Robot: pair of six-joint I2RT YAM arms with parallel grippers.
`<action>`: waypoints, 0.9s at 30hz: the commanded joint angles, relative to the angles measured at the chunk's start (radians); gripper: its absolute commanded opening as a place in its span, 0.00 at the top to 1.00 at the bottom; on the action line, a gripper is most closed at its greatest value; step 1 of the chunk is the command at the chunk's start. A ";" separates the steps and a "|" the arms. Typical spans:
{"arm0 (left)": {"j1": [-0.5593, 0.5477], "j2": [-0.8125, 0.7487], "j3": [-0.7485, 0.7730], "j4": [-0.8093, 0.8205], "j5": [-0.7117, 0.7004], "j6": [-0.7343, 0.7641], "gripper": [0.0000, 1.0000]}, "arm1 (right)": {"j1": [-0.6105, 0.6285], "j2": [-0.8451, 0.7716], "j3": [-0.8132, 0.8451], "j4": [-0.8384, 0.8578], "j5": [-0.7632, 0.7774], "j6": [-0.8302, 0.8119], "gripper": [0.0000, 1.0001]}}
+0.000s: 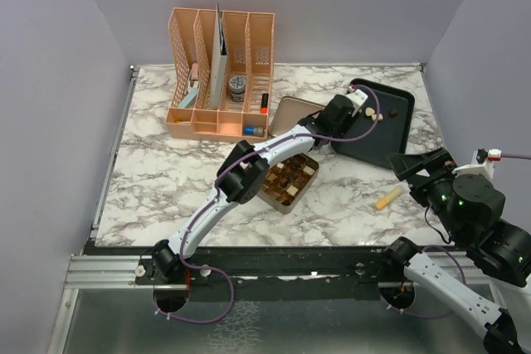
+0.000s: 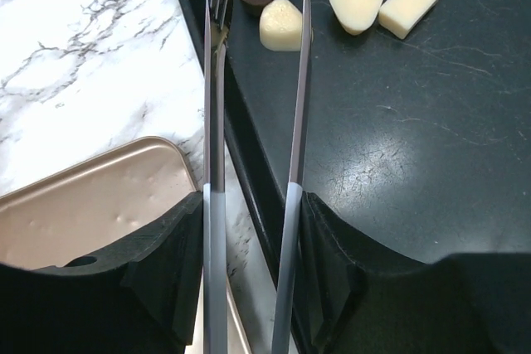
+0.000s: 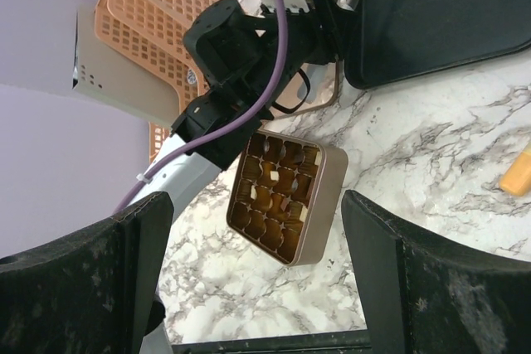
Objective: Pack the chocolate
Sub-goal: Pick up the fake chocolate from the plate.
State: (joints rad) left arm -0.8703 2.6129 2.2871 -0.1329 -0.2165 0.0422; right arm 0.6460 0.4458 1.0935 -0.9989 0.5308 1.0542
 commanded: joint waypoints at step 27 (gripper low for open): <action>-0.053 -0.139 -0.189 0.098 0.002 -0.022 0.63 | -0.003 -0.047 0.003 -0.042 0.067 0.006 0.13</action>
State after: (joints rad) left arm -0.8959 2.5591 2.1254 -0.0422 -0.2253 0.0303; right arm 0.6460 0.4187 1.1061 -1.0225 0.5571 1.0576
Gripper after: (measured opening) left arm 0.427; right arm 0.866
